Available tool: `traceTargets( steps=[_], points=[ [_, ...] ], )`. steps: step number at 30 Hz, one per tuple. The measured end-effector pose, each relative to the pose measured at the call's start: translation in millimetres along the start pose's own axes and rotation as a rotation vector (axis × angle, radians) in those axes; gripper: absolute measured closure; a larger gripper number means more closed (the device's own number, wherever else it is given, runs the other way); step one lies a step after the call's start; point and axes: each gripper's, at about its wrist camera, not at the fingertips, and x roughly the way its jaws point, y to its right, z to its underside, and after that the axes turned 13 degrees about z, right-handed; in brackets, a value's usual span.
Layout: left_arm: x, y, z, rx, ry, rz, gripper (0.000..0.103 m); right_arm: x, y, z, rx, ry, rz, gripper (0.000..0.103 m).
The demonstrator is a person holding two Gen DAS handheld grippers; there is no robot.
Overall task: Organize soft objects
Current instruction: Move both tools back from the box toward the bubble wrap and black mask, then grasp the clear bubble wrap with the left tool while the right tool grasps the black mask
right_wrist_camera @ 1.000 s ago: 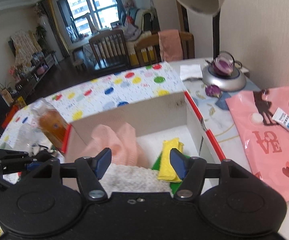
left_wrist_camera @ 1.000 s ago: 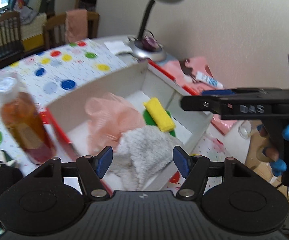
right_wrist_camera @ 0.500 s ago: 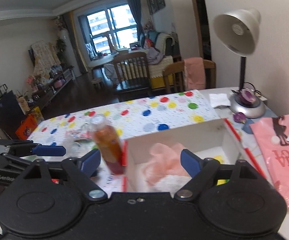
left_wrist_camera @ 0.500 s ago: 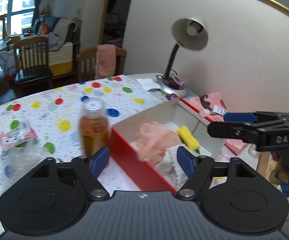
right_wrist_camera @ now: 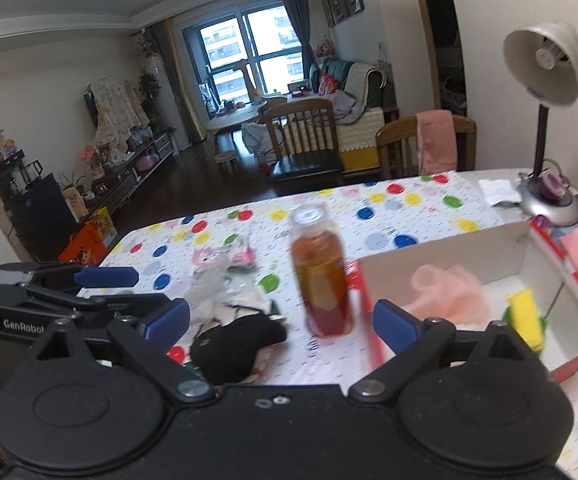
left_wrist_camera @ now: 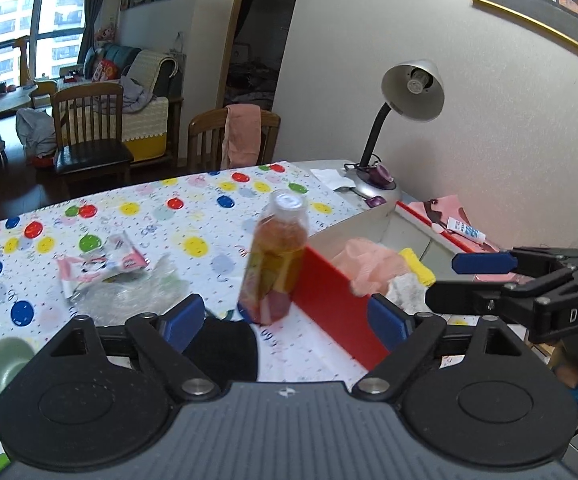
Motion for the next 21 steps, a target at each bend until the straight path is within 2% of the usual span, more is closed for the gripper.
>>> traceTargets(
  steps=[4,7,11,17,21],
  points=[
    [-11.6,-20.4,6.4,-0.004,0.023,-0.001,0.013,5.7,-24.3,9.7,0.001,-0.023,-0.01,0.005],
    [-17.0,-33.7,9.8,0.014,0.031,-0.017,0.0,11.5,-41.2,14.2,-0.006,-0.035,-0.008,0.005],
    [-18.1,-50.3,11.2,0.049,0.023,-0.034,0.0,21.3,-58.6,19.3,-0.011,-0.052,0.001,0.005],
    [-7.3,-86.1,6.4,0.026,0.005,-0.057,0.0,42.6,-77.6,27.8,-0.021,-0.082,0.021,0.005],
    [9.5,-111.0,3.3,0.013,-0.035,-0.072,0.0,59.7,-87.6,32.8,-0.031,-0.105,0.035,0.005]
  ],
)
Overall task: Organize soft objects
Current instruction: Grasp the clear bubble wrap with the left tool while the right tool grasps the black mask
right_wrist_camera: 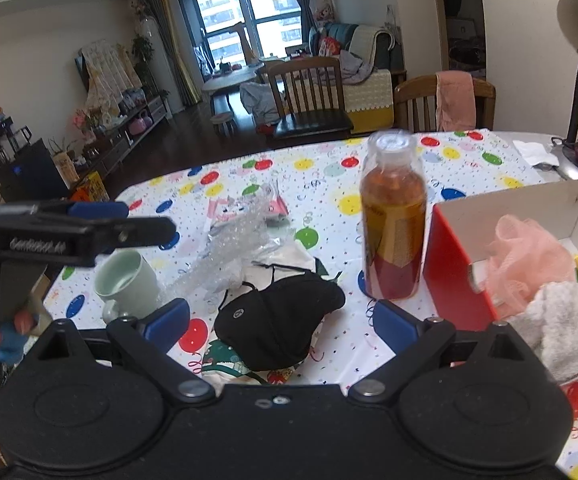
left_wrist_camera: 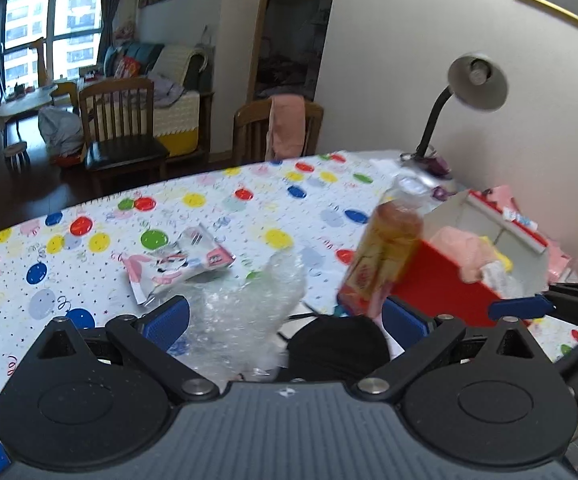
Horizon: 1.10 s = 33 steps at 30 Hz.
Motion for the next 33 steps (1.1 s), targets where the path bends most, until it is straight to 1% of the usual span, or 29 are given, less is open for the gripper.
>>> traceTargets(
  steps=[4,7,14,23,27,28,29,30,31,32,33],
  points=[
    [20.1,-14.9,-0.7,-0.004,-0.035,0.001,0.0,18.4,-8.2,5.1,-0.015,-0.024,0.01,0.005],
    [36.5,-18.8,-0.8,0.008,-0.059,-0.008,0.0,33.5,-14.7,10.4,-0.026,-0.052,0.019,0.005],
    [71.6,-27.7,3.1,-0.003,-0.111,-0.037,0.0,67.3,-25.7,14.7,-0.038,-0.093,0.035,0.005],
    [101.9,-35.6,6.4,0.004,-0.141,-0.096,0.0,102.7,-32.9,13.0,-0.046,-0.134,0.058,0.008],
    [106.1,-44.0,7.6,-0.033,-0.142,-0.097,0.001,116.9,-35.8,15.6,-0.035,-0.169,0.061,0.011],
    [106.5,-46.4,8.0,-0.04,-0.143,-0.091,0.003,118.8,-36.1,16.0,-0.033,-0.174,0.064,0.011],
    [106.9,-47.9,8.4,-0.043,-0.147,-0.084,0.009,120.7,-37.0,16.4,-0.029,-0.178,0.067,0.012],
    [107.5,-48.7,8.8,-0.044,-0.152,-0.082,0.013,121.8,-37.4,16.8,-0.026,-0.182,0.067,0.014],
    [108.2,-49.1,8.9,-0.046,-0.158,-0.082,0.018,122.7,-37.9,17.1,-0.026,-0.185,0.067,0.017],
    [108.4,-49.9,9.3,-0.049,-0.162,-0.078,0.021,123.1,-38.5,17.0,-0.027,-0.187,0.07,0.02],
    [108.2,-50.6,9.6,-0.053,-0.164,-0.074,0.029,123.2,-39.3,17.1,-0.029,-0.189,0.074,0.021]
  ],
)
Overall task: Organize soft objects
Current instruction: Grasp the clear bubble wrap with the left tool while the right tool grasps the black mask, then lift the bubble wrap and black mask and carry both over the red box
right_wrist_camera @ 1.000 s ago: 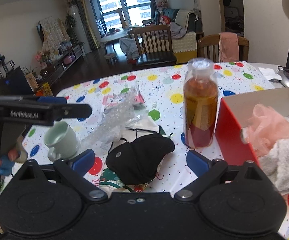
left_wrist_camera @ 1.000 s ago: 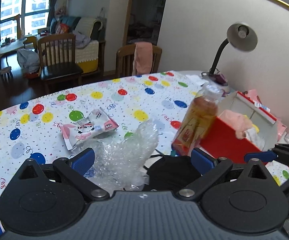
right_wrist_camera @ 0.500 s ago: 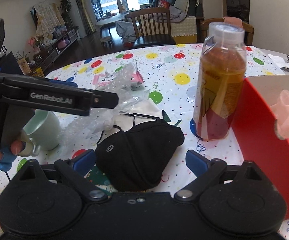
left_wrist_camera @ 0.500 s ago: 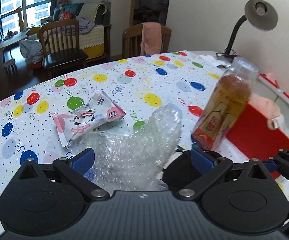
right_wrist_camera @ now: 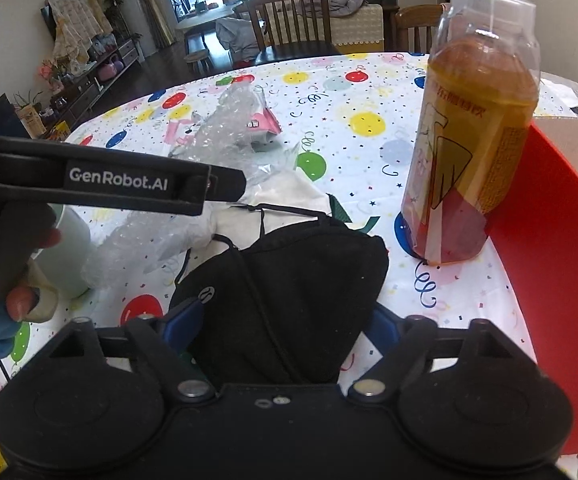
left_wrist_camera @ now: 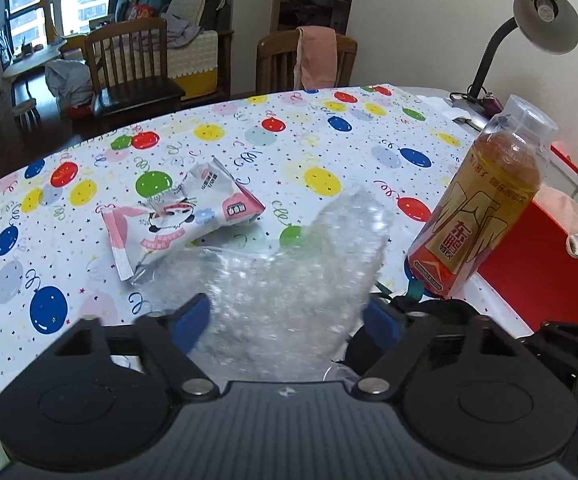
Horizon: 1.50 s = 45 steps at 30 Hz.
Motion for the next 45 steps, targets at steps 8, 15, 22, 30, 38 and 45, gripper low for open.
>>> traceTargets(
  steps=[8,15,22,30,38,45],
  points=[
    [-7.1,-9.5,-2.2,-0.068,-0.009,0.044,0.068,-4.8,-0.4,0.2,0.011,0.008,0.017,0.044],
    [-13.6,-12.3,-2.0,-0.087,0.009,0.052,0.083,-12.5,0.9,-1.7,-0.001,0.028,0.042,0.067],
    [-28.8,-13.4,-3.9,-0.106,0.048,0.035,0.091,-31.2,-4.1,-3.0,-0.029,0.091,0.085,0.097],
    [-54.3,-17.0,-7.0,-0.142,0.091,0.039,0.092,-58.6,1.5,-6.2,-0.01,0.158,0.048,0.099],
    [-84.9,-12.3,-10.4,-0.17,0.12,0.076,0.092,-98.5,19.8,-9.0,0.043,0.207,-0.024,0.099],
    [-110.2,2.4,-13.2,-0.177,0.146,0.097,0.092,-135.3,51.6,-11.4,0.078,0.263,-0.051,0.099]
  ],
)
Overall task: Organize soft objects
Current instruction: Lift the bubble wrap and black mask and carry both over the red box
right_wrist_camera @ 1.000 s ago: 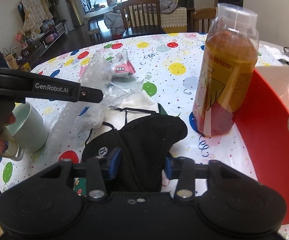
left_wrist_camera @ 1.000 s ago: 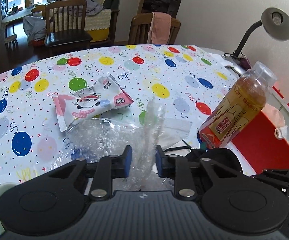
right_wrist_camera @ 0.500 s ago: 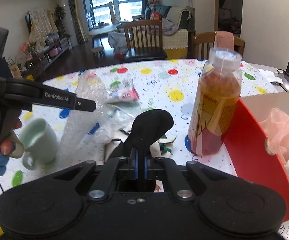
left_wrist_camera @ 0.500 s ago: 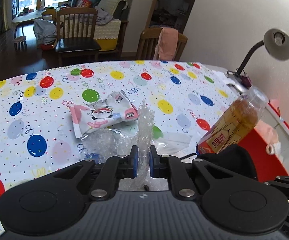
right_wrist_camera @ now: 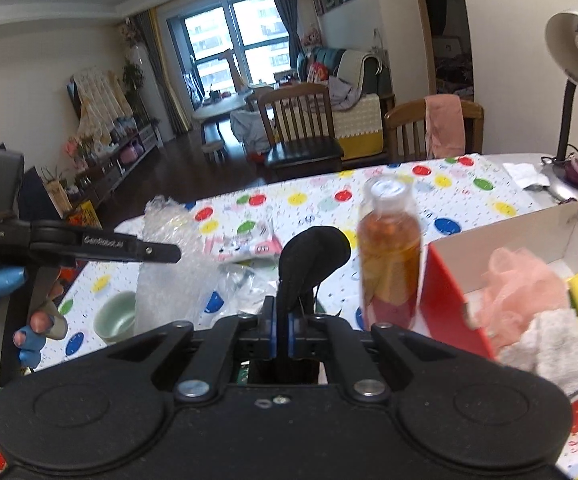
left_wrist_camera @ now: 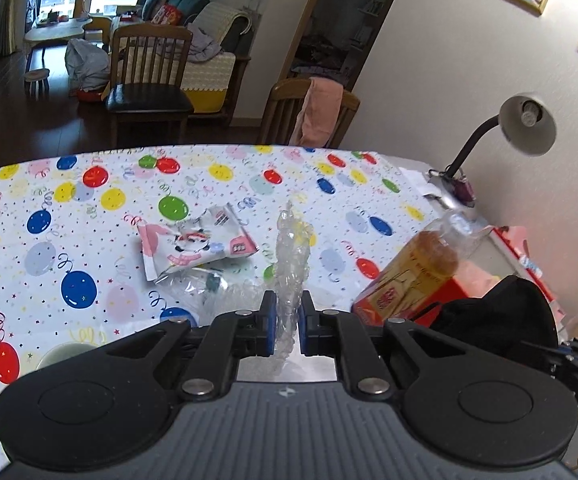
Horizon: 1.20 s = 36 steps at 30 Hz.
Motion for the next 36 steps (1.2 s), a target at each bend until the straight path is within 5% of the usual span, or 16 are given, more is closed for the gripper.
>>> traceTargets(
  steps=[16,36],
  points=[
    [-40.5,96.2,-28.5,0.03,0.066,0.139,0.092,-52.6,95.0,-28.9,0.136,0.066,0.006,0.099],
    [29.2,238.1,-65.6,0.158,0.048,0.294,0.092,-68.3,217.7,-57.9,0.184,0.113,0.135,0.099]
  ],
)
